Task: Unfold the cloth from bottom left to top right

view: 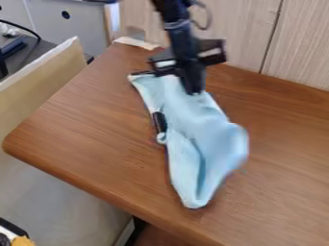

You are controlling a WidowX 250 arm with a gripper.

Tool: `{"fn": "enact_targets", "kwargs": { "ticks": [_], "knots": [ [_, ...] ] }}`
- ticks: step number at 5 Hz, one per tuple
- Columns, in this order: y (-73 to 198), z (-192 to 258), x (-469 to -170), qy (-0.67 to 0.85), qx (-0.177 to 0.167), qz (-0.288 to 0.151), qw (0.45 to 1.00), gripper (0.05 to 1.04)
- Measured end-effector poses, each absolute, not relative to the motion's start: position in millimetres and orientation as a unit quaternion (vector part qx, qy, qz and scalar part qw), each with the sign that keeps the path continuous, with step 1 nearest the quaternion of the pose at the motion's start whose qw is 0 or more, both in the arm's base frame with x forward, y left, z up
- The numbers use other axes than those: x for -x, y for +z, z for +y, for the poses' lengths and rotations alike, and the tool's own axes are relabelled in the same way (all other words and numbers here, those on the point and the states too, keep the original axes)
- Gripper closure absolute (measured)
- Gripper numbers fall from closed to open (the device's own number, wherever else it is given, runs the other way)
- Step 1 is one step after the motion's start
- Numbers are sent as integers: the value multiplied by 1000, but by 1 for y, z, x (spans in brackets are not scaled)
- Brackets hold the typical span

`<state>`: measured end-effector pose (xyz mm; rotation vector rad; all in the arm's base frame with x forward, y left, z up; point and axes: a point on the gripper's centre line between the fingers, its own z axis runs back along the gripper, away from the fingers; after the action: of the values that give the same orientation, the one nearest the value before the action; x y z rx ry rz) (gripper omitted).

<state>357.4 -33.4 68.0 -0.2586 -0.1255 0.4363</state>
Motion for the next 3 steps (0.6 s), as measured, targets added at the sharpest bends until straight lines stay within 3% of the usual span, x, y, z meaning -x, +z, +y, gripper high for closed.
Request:
{"fn": "enact_targets", "kwargs": {
  "ticks": [2,3],
  "knots": [
    [47,-94,-390,158,128,-42,978,1015],
    [22,-118,-400,130,117,-27,984,1015]
  ]
}}
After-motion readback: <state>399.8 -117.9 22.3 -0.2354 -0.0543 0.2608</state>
